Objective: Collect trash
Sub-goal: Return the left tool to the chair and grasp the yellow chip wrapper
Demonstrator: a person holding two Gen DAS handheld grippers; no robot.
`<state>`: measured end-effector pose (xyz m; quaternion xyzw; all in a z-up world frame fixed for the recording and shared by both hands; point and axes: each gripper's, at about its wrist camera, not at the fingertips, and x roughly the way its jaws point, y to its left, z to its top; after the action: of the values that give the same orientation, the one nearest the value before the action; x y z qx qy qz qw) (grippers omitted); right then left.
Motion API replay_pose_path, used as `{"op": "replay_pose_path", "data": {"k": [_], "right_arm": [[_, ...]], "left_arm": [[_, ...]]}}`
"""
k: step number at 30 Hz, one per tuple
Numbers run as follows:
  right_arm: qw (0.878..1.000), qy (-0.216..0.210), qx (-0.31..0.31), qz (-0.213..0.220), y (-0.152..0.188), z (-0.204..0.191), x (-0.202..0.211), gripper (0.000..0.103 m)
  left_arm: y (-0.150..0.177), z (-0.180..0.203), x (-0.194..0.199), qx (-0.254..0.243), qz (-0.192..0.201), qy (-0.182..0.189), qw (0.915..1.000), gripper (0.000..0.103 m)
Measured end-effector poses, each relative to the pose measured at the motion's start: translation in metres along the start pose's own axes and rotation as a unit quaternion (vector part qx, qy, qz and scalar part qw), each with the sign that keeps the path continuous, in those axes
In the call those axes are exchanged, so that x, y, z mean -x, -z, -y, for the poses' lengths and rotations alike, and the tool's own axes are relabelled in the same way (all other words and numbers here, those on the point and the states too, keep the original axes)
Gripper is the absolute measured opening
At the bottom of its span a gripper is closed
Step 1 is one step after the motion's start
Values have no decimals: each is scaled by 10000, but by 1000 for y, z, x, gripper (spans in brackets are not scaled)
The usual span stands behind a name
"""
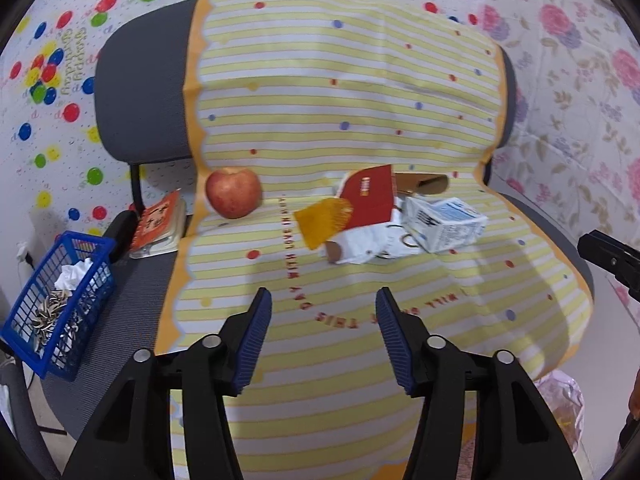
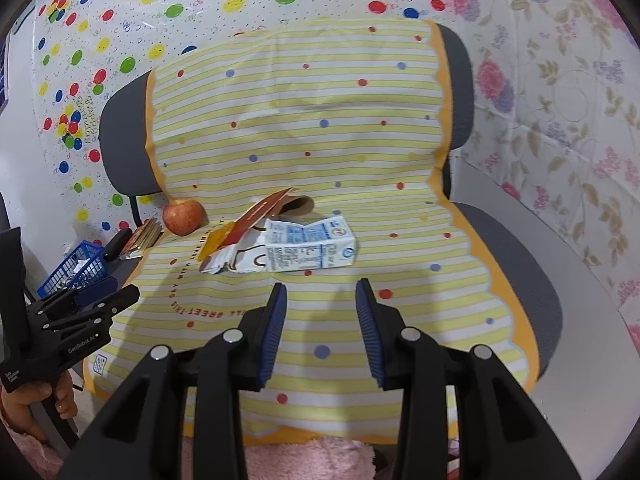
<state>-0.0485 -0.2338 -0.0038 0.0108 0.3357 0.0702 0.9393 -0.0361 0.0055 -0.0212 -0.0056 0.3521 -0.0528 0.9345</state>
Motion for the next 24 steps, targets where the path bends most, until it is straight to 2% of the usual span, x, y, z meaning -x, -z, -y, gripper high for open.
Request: {"op": "replay_pose_path", "data": {"k": [8,16,21,24], "right_arm": [[9996,-211,135,-163,-26,-11,-38,42],[9992,-260,196,-217,-53,-10,-72,42],[9992,-241,167,-280,-59,-3,-88,42],[9991,-223,126,-336,-62,3,-98,42]], "left_arm": [[-21,-23,-34,209,-146,-169,9995,57],[-50,-18,-81,164,-270,45,9995,57],[-67,-9,-114,148,-437,391,9982,57],[-70,-6,-140,188,-614,443,9970,62]]}}
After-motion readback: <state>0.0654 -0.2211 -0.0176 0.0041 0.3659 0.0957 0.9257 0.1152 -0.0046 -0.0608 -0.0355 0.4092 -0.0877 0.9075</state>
